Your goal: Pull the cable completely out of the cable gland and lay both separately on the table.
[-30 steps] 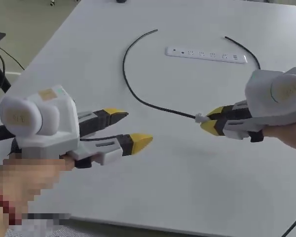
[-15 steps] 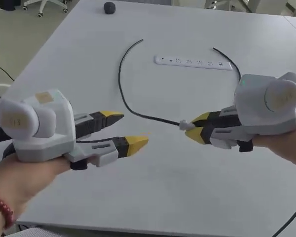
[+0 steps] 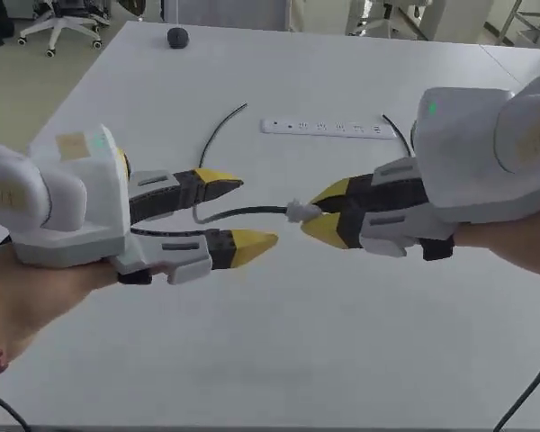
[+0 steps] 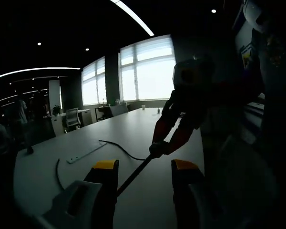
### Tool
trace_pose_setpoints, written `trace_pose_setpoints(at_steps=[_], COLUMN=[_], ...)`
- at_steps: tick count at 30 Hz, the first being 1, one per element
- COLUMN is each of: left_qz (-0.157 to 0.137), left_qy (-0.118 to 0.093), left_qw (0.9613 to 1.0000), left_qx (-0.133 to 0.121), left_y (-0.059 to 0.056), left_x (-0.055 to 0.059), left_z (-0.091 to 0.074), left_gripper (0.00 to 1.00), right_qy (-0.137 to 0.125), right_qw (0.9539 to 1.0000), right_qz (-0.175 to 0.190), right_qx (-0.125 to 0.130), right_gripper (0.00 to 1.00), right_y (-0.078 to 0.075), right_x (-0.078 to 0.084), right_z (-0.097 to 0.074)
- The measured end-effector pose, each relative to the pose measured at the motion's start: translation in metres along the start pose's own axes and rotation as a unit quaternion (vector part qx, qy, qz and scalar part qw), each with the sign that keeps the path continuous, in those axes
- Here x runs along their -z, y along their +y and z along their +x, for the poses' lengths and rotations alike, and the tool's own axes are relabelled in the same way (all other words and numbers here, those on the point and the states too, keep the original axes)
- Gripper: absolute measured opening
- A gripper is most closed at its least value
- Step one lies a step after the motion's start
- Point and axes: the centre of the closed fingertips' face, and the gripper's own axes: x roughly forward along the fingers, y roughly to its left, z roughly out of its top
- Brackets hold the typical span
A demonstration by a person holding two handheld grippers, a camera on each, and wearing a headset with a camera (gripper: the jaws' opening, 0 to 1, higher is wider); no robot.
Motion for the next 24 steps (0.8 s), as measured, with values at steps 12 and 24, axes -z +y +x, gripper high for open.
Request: trace_pose_setpoints(at_steps=[12, 24], left_qz=[0.048, 0.065], left_qy=[-0.032, -0.024], left_qw=[0.9971, 0.9937], left_qx=[0.049, 0.088], left_y=[-0.018, -0.031], left_x=[-0.025, -0.023], left_z=[-0.01, -0.006], left_gripper=[0.31, 0.23], right_qy=[0.001, -0.002], right_qw=[0.9998, 0.9993], right_qz=[-0.013, -0.012], right_qx=[-0.016, -0.035], right_gripper=[0.08, 0.08], right_y=[0.008, 0.016], right_x=[-0.006, -0.008], right_z=[-0.003, -0.004])
